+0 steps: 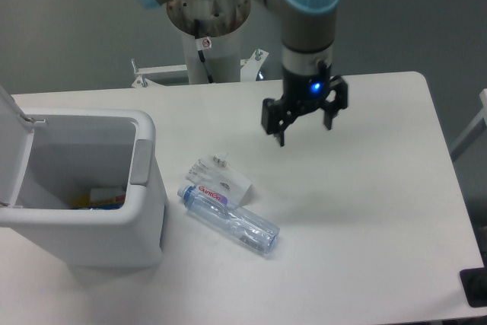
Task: Place the trash in the trash can
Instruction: 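Move the open gripper down toward the white paper wrapper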
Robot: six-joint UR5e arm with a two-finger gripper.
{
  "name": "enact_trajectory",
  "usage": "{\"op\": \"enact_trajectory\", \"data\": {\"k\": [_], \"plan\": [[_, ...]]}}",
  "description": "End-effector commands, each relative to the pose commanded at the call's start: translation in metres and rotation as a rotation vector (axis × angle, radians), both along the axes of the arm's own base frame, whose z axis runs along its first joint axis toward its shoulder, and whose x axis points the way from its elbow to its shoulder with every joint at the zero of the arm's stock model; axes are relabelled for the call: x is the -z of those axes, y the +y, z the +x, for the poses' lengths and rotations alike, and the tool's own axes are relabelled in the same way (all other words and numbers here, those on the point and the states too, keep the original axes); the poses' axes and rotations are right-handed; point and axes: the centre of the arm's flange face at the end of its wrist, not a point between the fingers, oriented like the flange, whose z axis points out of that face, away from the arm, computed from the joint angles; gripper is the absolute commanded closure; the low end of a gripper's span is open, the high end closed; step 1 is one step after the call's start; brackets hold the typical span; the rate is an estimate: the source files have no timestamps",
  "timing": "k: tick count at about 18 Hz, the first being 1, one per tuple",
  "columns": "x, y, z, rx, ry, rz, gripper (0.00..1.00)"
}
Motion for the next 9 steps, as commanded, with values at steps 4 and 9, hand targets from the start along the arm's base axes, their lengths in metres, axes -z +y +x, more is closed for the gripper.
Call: {"op": "enact_trajectory", "data": {"k": [4, 9], "plan": [[0.032, 0.009, 0.032, 0.040, -0.044, -0.037, 0.00], [0.083, 0.040, 0.056, 0.072, -0.091, -0.067, 0.00]]}}
